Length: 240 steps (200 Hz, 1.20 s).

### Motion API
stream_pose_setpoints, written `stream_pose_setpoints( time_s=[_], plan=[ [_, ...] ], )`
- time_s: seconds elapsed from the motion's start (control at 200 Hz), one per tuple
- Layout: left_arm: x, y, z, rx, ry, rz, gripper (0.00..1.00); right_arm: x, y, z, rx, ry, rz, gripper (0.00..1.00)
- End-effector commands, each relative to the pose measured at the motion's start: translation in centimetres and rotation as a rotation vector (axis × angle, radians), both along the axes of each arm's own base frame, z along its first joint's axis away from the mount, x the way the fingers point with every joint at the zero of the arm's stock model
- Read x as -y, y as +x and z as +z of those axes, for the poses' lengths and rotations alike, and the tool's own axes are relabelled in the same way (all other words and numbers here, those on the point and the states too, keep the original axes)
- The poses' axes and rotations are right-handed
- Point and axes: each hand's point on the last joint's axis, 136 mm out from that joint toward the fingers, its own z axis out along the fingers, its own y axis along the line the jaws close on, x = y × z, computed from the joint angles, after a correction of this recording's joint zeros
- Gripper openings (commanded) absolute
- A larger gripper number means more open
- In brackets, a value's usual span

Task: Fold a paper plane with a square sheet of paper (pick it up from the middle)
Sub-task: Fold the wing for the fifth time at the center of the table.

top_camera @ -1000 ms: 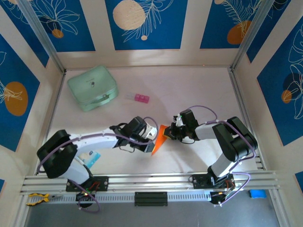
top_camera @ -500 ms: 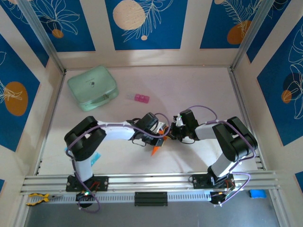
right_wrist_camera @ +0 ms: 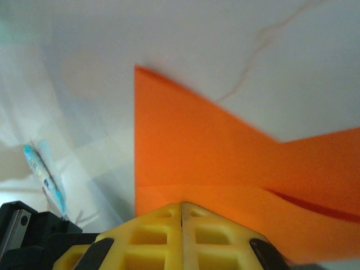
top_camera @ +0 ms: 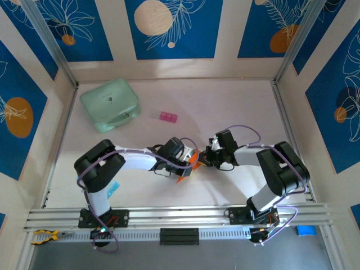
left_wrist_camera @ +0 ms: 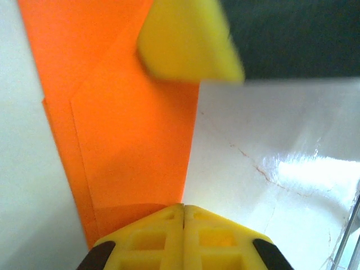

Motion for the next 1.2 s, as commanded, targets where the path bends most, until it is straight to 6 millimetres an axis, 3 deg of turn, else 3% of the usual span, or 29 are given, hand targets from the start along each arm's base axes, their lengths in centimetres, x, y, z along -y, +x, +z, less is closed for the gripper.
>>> stream_pose_setpoints(
  time_s=[0.0, 0.18, 0.43, 0.59, 0.735, 0.895, 1.005, 1.195],
  plan=[
    [-3.7, -2.6, -3.5, -0.103, 0.145, -0.013, 0.00, 1.9, 0.7, 1.9, 0.045, -0.063, -0.016, 0.07],
    [-3.6, -2.5, -3.4, -0.118, 0.117, -0.013, 0.00, 2.3, 0.2, 4.5, 0.137, -0.028, -0.012, 0.09],
    [-3.6, -2.2, -3.5, -0.130, 0.101, 0.001, 0.00, -0.7, -1.4, 5.0, 0.176, 0.058, 0.071, 0.08],
    [-3.7, -2.1, -3.4, -0.132, 0.098, 0.009, 0.00, -3.0, -1.8, 3.6, 0.147, 0.046, 0.130, 0.07],
    [-3.8, -1.8, -3.3, -0.133, 0.092, 0.022, 0.00, -3.6, -2.5, 1.8, 0.105, 0.016, 0.148, 0.06],
    [-3.8, -1.8, -3.2, -0.131, 0.089, 0.024, 0.00, -3.1, -3.2, -0.1, 0.061, -0.009, 0.141, 0.06],
    [-3.9, -1.9, -3.4, -0.136, 0.092, 0.023, 0.00, -1.7, -2.8, -1.5, 0.035, -0.022, 0.101, 0.06],
    [-4.3, -2.3, -3.9, -0.150, 0.111, 0.019, 0.00, -0.4, -1.7, -1.9, 0.037, -0.008, 0.065, 0.06]
  ],
)
